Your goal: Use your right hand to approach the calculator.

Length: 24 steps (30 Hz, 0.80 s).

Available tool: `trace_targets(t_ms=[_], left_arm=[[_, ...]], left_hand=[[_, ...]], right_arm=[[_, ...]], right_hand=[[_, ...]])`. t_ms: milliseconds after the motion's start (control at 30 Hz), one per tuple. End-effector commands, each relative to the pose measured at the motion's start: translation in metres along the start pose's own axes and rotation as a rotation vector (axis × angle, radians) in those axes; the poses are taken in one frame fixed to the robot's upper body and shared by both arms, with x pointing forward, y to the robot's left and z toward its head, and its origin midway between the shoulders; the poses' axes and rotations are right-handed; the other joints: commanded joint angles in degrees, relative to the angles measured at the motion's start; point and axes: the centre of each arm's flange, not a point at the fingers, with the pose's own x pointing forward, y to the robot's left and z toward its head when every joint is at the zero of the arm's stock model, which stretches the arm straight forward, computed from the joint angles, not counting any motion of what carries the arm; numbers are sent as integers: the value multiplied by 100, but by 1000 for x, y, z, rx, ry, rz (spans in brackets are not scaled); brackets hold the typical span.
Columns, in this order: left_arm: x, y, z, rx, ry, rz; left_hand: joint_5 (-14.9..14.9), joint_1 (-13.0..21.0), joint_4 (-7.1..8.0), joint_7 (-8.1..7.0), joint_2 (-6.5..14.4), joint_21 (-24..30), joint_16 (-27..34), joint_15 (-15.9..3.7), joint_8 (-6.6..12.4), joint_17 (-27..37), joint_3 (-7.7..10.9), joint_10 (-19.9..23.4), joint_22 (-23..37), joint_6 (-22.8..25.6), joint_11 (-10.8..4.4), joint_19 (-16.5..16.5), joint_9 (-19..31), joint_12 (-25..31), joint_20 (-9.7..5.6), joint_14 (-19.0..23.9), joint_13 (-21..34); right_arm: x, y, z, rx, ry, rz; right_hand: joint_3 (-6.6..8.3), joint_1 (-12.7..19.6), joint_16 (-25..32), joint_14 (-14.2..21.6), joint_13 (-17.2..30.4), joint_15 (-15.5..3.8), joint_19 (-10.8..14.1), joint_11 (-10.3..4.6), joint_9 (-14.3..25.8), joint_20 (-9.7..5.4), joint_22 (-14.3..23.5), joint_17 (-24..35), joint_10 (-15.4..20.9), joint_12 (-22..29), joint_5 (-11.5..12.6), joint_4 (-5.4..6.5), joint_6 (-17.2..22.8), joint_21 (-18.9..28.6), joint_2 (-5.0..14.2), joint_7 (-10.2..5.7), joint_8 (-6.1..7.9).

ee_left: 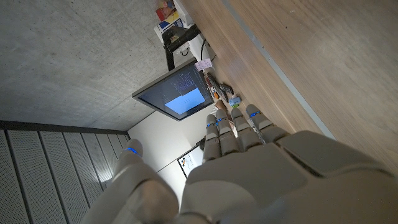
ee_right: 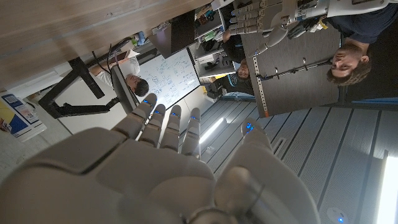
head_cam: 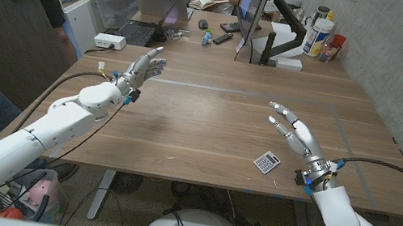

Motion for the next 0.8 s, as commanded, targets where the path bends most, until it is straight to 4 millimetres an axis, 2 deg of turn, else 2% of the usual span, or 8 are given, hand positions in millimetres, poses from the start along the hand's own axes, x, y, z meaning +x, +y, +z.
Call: trace_targets(t_ms=[33, 800], left_arm=[[-3, -2, 0, 7, 3, 3], [-10, -4, 2, 10, -5, 0]], left_hand=[[24, 40, 10, 2, -20, -19, -11, -78, -26, 22, -24, 5, 16, 31, -34, 43, 22, -2, -80, -12, 13], [28, 50, 12, 4, -12, -63, -11, -75, -28, 22, -42, 4, 18, 31, -41, 44, 23, -2, -72, -13, 14]], right_arm=[[-4, 4, 2, -68, -5, 5], [-10, 15, 11, -228, -4, 43]], right_hand=[[-15, 78, 31, 65, 14, 11, 21, -9, 26, -26, 26, 24, 39, 39, 24, -15, 40, -1, 21, -9, -10], [-18, 99, 29, 74, 15, -11, 21, -24, 27, -31, 26, 27, 63, 42, 28, -6, 52, -1, 23, -35, -16]])
